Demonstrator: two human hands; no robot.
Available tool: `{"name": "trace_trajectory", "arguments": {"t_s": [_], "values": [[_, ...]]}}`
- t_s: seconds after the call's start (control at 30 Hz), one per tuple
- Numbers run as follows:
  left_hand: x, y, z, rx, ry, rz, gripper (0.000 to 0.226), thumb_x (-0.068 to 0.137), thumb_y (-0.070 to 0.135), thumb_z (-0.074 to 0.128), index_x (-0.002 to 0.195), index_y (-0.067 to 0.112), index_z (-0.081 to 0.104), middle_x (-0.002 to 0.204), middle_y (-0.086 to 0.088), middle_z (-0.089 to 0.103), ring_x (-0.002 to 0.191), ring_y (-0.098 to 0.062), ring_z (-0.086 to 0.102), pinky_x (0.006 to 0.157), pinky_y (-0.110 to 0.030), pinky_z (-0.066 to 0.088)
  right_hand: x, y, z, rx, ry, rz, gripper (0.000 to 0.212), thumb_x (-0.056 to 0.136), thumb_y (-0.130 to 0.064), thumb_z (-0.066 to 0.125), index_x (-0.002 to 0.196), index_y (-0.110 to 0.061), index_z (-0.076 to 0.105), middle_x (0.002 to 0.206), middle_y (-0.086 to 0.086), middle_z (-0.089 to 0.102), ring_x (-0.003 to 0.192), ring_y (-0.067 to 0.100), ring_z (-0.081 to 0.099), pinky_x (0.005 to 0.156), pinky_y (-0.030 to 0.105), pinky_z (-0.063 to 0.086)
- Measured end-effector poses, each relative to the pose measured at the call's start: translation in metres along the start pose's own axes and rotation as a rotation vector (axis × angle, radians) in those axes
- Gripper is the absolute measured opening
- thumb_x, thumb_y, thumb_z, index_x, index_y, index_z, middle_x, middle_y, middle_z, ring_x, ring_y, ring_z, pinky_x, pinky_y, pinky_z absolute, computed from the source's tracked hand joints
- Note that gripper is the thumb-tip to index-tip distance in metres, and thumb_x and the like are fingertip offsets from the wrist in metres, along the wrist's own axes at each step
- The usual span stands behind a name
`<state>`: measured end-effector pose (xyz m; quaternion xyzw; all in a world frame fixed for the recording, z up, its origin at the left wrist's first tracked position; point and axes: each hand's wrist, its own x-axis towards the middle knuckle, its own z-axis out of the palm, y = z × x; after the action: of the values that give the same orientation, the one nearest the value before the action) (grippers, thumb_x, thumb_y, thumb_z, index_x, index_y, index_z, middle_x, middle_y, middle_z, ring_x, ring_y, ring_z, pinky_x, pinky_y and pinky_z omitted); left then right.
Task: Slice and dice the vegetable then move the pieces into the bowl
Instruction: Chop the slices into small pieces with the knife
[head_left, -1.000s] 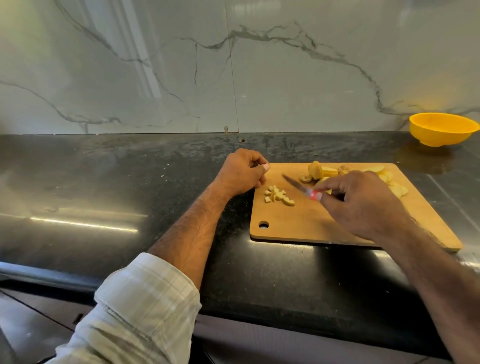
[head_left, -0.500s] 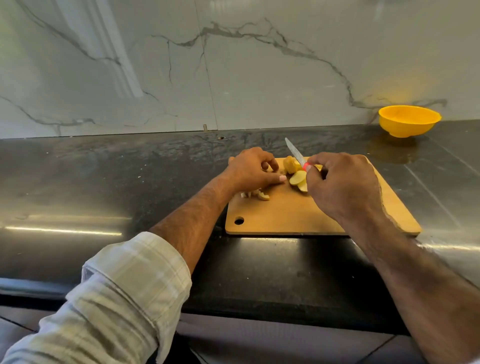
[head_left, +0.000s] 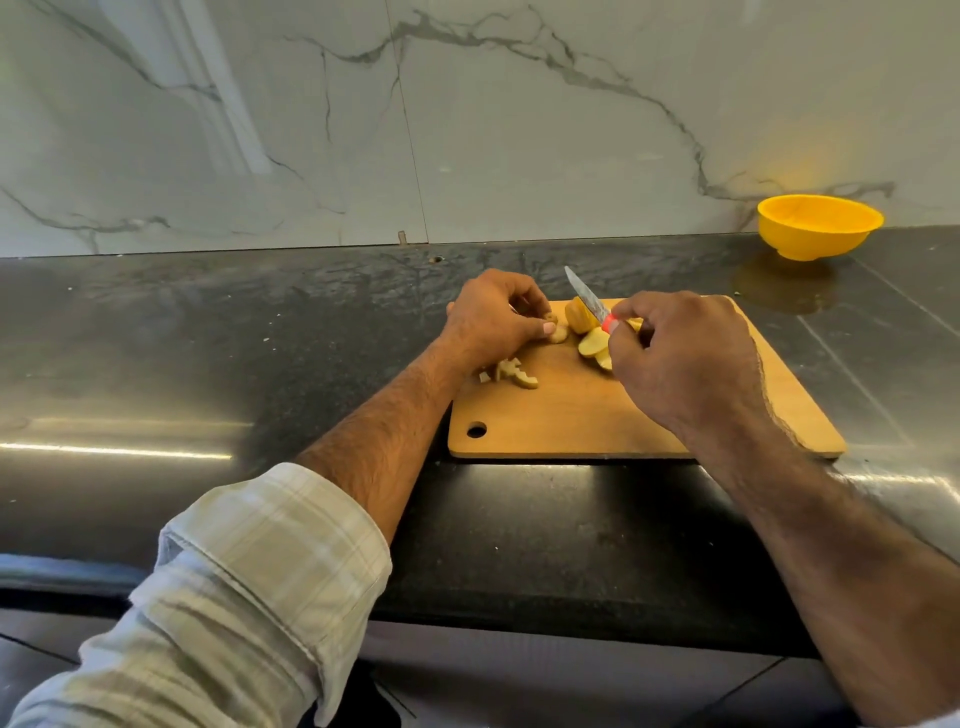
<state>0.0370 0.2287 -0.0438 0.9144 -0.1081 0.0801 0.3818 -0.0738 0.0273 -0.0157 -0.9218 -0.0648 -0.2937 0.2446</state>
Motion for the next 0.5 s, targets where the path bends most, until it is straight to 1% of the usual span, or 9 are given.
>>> {"name": "trace_trajectory", "arguments": {"t_s": [0.07,0.13,0.2,0.23,0.27,0.3,0.37,0.43,0.5], "values": [[-0.004,0.002,-0.005,-0.003,0.029,0.014,0.013,0.084,0.029,0.089,0.090,0.030,0.078,0.091,0.013,0.074,0.090,-0.002,0.069,0.091,-0.038,0.061,-0.001,-0.002,-0.001,-0.002,0.005,0.007,0.028,0.099,-0.037,0.064,0.118,-0.024,0.079,0.087,0.000,0.076,0.069,0.014,0.061,0.060,0.033,0.056],[-0.007,0.002,-0.013,0.004,0.048,0.042,0.009,0.087,0.025,0.086,0.093,0.026,0.080,0.090,0.013,0.074,0.086,0.000,0.068,0.084,-0.029,0.062,-0.003,-0.003,-0.003,0.006,-0.012,0.004,0.027,0.098,-0.038,0.064,0.117,-0.026,0.079,0.085,-0.002,0.075,0.068,0.013,0.060,0.058,0.031,0.055],[-0.011,-0.002,-0.025,0.019,0.046,0.052,0.006,0.089,0.025,0.085,0.092,0.028,0.081,0.089,0.012,0.073,0.084,0.000,0.065,0.074,-0.022,0.056,-0.004,-0.004,-0.003,0.004,-0.097,-0.001,0.025,0.098,-0.040,0.064,0.116,-0.030,0.079,0.087,-0.004,0.073,0.073,0.013,0.060,0.060,0.032,0.055],[-0.013,-0.005,-0.031,0.034,0.032,0.049,0.006,0.089,0.025,0.085,0.091,0.029,0.081,0.089,0.011,0.073,0.084,-0.002,0.065,0.072,-0.020,0.052,-0.005,-0.004,-0.002,-0.015,-0.161,-0.004,0.025,0.097,-0.041,0.063,0.115,-0.032,0.078,0.089,-0.006,0.072,0.078,0.013,0.060,0.064,0.033,0.056],[-0.015,-0.007,-0.038,0.051,0.008,0.043,0.007,0.088,0.025,0.085,0.090,0.030,0.081,0.090,0.011,0.073,0.085,-0.003,0.065,0.072,-0.020,0.051,-0.005,-0.006,-0.001,-0.047,-0.224,-0.006,0.024,0.097,-0.042,0.062,0.114,-0.033,0.078,0.090,-0.007,0.071,0.083,0.013,0.060,0.068,0.034,0.056],[-0.017,-0.010,-0.043,0.066,-0.022,0.031,0.008,0.088,0.025,0.086,0.089,0.031,0.082,0.091,0.011,0.073,0.087,-0.004,0.065,0.075,-0.022,0.054,-0.006,-0.007,0.001,-0.085,-0.275,-0.006,0.024,0.097,-0.043,0.062,0.112,-0.033,0.078,0.092,-0.008,0.070,0.087,0.014,0.059,0.072,0.035,0.056],[-0.021,-0.013,-0.050,0.091,-0.085,0.010,0.011,0.086,0.022,0.087,0.089,0.031,0.082,0.094,0.010,0.074,0.093,-0.006,0.067,0.085,-0.028,0.059,-0.007,-0.010,0.003,-0.147,-0.327,-0.007,0.025,0.096,-0.045,0.061,0.112,-0.033,0.076,0.094,-0.008,0.070,0.092,0.016,0.059,0.079,0.038,0.058],[-0.022,-0.011,-0.052,0.106,-0.134,0.008,0.015,0.086,0.017,0.087,0.091,0.031,0.082,0.097,0.011,0.075,0.099,-0.005,0.068,0.093,-0.029,0.058,-0.008,-0.012,0.002,-0.178,-0.337,-0.002,0.025,0.097,-0.044,0.059,0.111,-0.032,0.075,0.096,-0.007,0.071,0.092,0.017,0.061,0.079,0.039,0.059],[-0.021,-0.009,-0.052,0.112,-0.169,0.023,0.018,0.088,0.013,0.085,0.093,0.030,0.082,0.099,0.012,0.076,0.100,-0.003,0.069,0.095,-0.027,0.058,-0.008,-0.014,0.001,-0.227,-0.322,-0.002,0.026,0.098,-0.043,0.056,0.111,-0.031,0.074,0.098,-0.004,0.071,0.091,0.019,0.062,0.078,0.041,0.061]]}}
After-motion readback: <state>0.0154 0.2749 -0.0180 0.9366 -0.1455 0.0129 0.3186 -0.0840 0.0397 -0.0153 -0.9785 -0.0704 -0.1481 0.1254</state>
